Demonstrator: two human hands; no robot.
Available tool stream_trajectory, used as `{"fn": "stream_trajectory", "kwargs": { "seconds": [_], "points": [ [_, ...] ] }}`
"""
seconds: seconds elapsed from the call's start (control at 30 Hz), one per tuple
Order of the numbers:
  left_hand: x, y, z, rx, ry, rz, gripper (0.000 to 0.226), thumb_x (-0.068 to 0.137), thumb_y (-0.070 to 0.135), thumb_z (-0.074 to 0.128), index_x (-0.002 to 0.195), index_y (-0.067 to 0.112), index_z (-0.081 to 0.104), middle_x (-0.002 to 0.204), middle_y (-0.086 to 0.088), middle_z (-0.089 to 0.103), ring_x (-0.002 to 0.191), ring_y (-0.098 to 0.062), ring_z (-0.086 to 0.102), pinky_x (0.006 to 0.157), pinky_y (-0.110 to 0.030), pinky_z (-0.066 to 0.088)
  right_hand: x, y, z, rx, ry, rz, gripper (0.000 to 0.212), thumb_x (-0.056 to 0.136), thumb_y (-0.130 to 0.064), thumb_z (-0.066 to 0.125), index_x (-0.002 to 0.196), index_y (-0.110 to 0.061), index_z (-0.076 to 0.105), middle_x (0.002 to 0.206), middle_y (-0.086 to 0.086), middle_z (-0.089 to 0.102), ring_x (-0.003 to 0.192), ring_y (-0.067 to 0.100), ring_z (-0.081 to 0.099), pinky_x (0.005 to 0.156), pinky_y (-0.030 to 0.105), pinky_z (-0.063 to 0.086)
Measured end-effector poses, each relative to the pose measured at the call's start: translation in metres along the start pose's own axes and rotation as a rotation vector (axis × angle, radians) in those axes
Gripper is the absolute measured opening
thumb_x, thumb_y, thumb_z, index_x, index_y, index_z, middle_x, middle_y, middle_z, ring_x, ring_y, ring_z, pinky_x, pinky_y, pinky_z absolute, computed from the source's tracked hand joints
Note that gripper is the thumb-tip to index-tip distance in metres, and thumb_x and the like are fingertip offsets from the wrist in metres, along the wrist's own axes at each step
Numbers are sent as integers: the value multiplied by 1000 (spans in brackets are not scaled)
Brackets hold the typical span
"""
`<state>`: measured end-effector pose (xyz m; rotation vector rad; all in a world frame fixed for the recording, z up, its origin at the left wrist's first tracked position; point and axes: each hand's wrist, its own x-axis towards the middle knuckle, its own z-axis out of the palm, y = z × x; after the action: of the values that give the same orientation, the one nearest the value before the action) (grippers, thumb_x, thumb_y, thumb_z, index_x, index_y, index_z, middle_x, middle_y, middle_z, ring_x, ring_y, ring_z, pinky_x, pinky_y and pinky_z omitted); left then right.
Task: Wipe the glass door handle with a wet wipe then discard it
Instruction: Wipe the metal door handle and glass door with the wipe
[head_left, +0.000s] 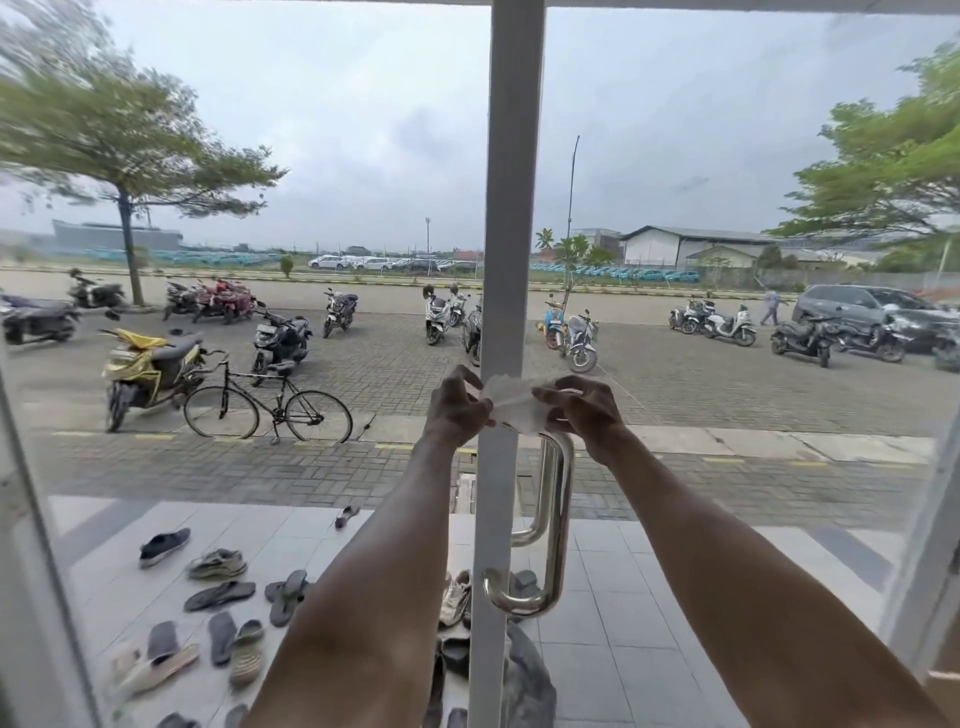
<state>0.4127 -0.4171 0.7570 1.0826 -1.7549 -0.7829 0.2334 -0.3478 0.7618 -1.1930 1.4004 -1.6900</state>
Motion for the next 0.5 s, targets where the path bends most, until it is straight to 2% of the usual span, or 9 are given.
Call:
{"fn": "stream_trajectory", "kwargs": {
  "seconds": [0.1, 0.17, 0.27, 0.37, 0.47, 0.5],
  "points": [
    [9, -12, 0, -40, -14, -11, 26, 86, -9, 63, 90, 15, 52, 84, -18, 70, 71, -29, 75, 75, -50, 64, 14, 3, 8, -77, 50, -20, 16, 76, -5, 82, 85, -6, 69, 87, 17, 71, 56, 17, 70, 48, 26, 57],
    [13, -15, 0, -56, -39, -2, 25, 85, -13, 65, 87, 12, 59, 91, -20, 67, 76, -33, 73, 76, -53, 63, 22, 4, 10, -165, 86, -44, 19, 76, -7, 83, 90, -5, 70, 89, 21, 72, 56, 20, 68, 48, 28, 59],
    [25, -21, 4, -59, -63, -13, 27, 83, -15, 65, 95, 7, 74, 97, -20, 67, 82, -33, 70, 81, -51, 63, 40, 8, 16, -376, 171, -117, 29, 76, -15, 84, 102, -7, 72, 95, 18, 74, 71, 23, 71, 56, 26, 59],
    [33, -28, 11, -37, -119, -58, 32, 81, -9, 70, 109, 6, 76, 87, -12, 68, 76, -26, 70, 83, -43, 63, 50, 13, 17, -687, 249, -169, 32, 73, -26, 85, 102, -18, 73, 91, 5, 77, 82, 17, 71, 61, 11, 49],
    [32, -36, 18, -22, -152, -71, 36, 78, 1, 80, 113, 9, 73, 85, -8, 71, 73, -20, 70, 76, -32, 62, 54, 19, 18, -927, 303, -200, 36, 74, -21, 81, 109, -21, 70, 102, 2, 75, 97, 21, 70, 79, 25, 54],
    [31, -38, 19, -19, -148, -58, 36, 78, 5, 82, 112, 11, 74, 85, -7, 72, 72, -19, 70, 74, -30, 61, 53, 19, 21, -973, 341, -261, 33, 76, -17, 77, 109, -20, 70, 105, 3, 74, 98, 24, 69, 80, 27, 54]
  ]
}}
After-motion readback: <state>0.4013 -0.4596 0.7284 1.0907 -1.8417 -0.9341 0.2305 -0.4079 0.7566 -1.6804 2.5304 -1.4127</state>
